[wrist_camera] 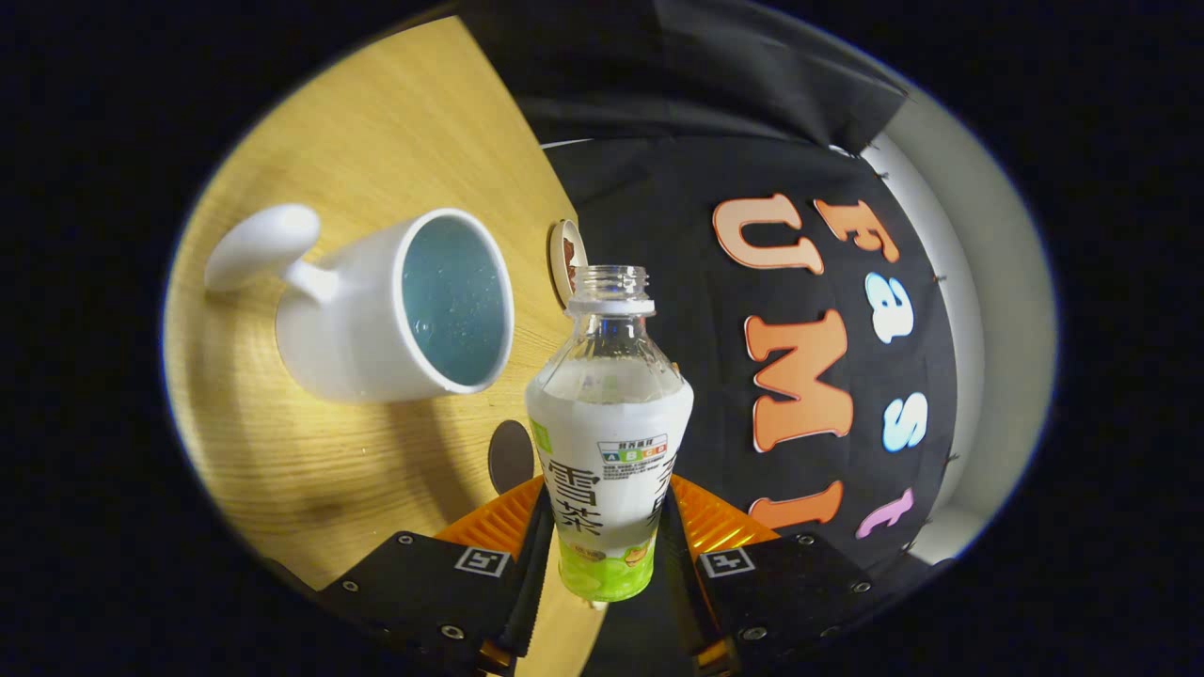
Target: Take the bottle from table, then pour the juice into the cup, finally place the bottle on the coaster
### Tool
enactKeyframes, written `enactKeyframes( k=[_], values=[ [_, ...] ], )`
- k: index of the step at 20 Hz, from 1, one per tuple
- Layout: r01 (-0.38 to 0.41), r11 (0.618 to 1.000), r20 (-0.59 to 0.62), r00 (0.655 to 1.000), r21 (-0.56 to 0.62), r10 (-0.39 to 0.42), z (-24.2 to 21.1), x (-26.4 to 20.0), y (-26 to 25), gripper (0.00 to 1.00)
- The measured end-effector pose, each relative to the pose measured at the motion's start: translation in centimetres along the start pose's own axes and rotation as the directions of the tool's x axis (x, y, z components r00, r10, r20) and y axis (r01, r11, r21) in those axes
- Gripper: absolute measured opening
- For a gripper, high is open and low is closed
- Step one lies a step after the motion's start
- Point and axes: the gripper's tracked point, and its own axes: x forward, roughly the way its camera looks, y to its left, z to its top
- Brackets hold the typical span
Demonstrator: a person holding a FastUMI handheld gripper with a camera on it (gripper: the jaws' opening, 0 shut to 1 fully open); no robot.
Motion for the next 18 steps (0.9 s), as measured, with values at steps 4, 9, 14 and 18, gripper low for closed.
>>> enactKeyframes(
  k=[4, 9, 14, 18],
  values=[
    [-0.035, 0.961, 0.006, 0.999, 0.274, 0.035, 0.6, 0.0, -0.8, 0.59],
    [-0.058, 0.827, 0.058, 0.998, 0.56, 0.03, 1.3, 2.2, -4.0, 0.59],
    [-0.046, 0.698, 0.076, 0.997, 0.714, -0.011, 0.9, 4.9, -6.0, 0.59],
    [-0.056, 0.567, 0.088, 0.996, 0.822, -0.03, 0.8, 7.3, -6.7, 0.59]
  ],
)
